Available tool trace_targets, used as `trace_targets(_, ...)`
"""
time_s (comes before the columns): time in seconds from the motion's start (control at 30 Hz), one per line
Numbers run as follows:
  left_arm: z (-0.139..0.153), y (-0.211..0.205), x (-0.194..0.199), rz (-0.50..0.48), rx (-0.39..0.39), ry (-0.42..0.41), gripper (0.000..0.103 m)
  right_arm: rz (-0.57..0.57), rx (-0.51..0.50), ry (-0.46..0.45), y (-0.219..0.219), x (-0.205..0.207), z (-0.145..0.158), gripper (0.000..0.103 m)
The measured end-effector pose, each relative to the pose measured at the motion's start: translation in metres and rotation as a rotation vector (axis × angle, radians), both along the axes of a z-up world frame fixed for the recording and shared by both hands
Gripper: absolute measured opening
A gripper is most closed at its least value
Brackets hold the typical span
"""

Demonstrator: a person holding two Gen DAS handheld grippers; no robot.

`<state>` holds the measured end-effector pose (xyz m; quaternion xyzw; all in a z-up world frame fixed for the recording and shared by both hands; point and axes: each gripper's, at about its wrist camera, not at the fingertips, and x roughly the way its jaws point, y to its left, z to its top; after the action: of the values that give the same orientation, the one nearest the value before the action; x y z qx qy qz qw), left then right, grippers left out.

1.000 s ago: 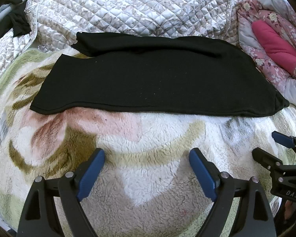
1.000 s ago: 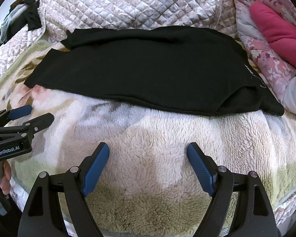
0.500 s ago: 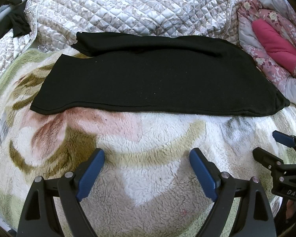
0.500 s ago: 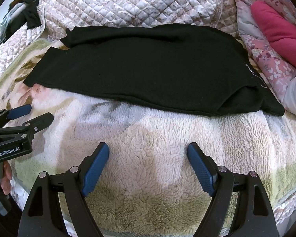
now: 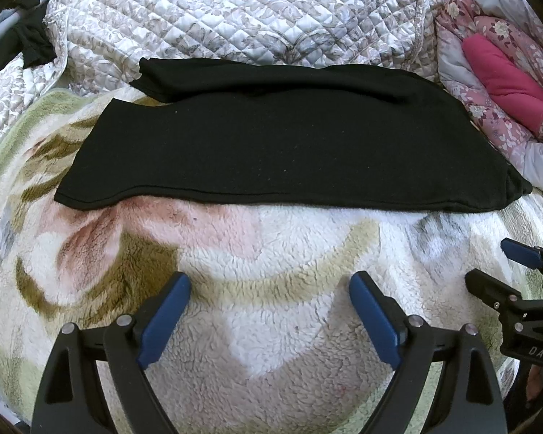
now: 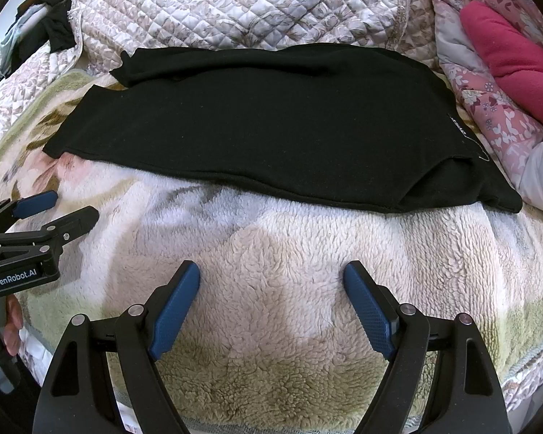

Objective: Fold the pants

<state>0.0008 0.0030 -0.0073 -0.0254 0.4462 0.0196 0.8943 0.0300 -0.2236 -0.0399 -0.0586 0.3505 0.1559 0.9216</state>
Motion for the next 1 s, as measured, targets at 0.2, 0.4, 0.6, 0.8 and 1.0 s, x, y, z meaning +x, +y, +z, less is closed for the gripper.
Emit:
trace_targets(0.2,-0.0034,0.0012,-0.0006,-0.001,0.001,0.000,0.092,0.001,0.000,0.001,0.0003,0.0006,0.0004,0.082)
trace_targets(0.4,-0.0035,0.0010,-0.0011,0.000,0.006,0.000,0.093,0.000,0.000,0.002,0.0004,0.0007,0.0003,0.082)
trace_targets(0.6,-0.0036,0.0007,-0.0016,-0.002,0.008,0.000,0.094,0.001,-0.001,0.003,0.0000,0.0006,0.0003,0.082)
trace_targets(0.8,-0.0041,0.0005,-0.0021,-0.002,0.011,-0.001,0.094,0.001,-0.001,0.004,-0.0002,0.0022,0.0012,0.082)
trace_targets(1.0,-0.0034,0.0001,-0.0019,-0.001,0.006,0.001,0.094,0.000,0.001,0.012,-0.0002,0.0014,-0.0005,0.082)
